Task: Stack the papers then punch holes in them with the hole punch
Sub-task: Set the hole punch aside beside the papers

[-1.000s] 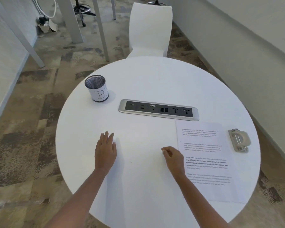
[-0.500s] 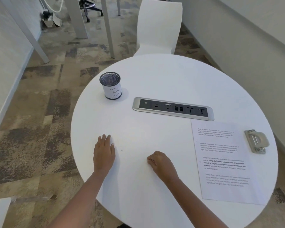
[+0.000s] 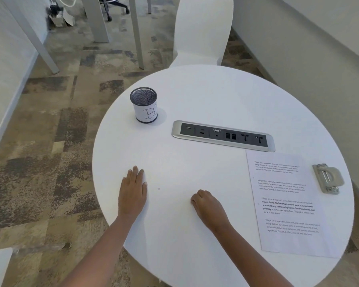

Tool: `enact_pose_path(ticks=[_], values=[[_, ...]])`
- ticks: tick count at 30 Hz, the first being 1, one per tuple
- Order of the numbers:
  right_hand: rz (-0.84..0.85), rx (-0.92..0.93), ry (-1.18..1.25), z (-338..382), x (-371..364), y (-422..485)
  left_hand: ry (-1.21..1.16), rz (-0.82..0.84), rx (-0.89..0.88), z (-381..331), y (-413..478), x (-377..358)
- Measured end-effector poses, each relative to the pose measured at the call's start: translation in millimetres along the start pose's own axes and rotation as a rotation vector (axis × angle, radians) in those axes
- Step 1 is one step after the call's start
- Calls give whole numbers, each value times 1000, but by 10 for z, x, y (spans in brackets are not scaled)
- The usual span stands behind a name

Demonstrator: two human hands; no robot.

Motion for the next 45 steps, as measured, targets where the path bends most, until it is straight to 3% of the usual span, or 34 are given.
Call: enact_pose_path(ticks=[4, 10, 15, 34, 41, 45], values=[[-15, 4, 4, -1, 15, 41, 8, -19, -14, 27, 33, -7], [-284, -268, 550, -164, 265, 239, 5, 3, 3, 61, 182, -11], [-426, -306, 728, -191, 530, 668, 22, 8, 12, 78, 340, 10], [-535, -4, 552, 438, 1586, 2675, 38, -64, -25, -14, 804, 62], [-428, -56, 404, 511, 1626, 2986, 43, -59, -6, -2, 810, 58], [-434, -95, 458, 460, 1597, 2975, 36, -61, -5, -3, 806, 57]])
Point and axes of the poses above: each hand's wrist, its own y-axis towards the middle knuckle, its own x-axis out of the back of the hand, z = x × y, the point moved 6 cm from there along y, towards the middle knuckle, and after that the axes turned 9 degrees about x, right-handed, at the moved point
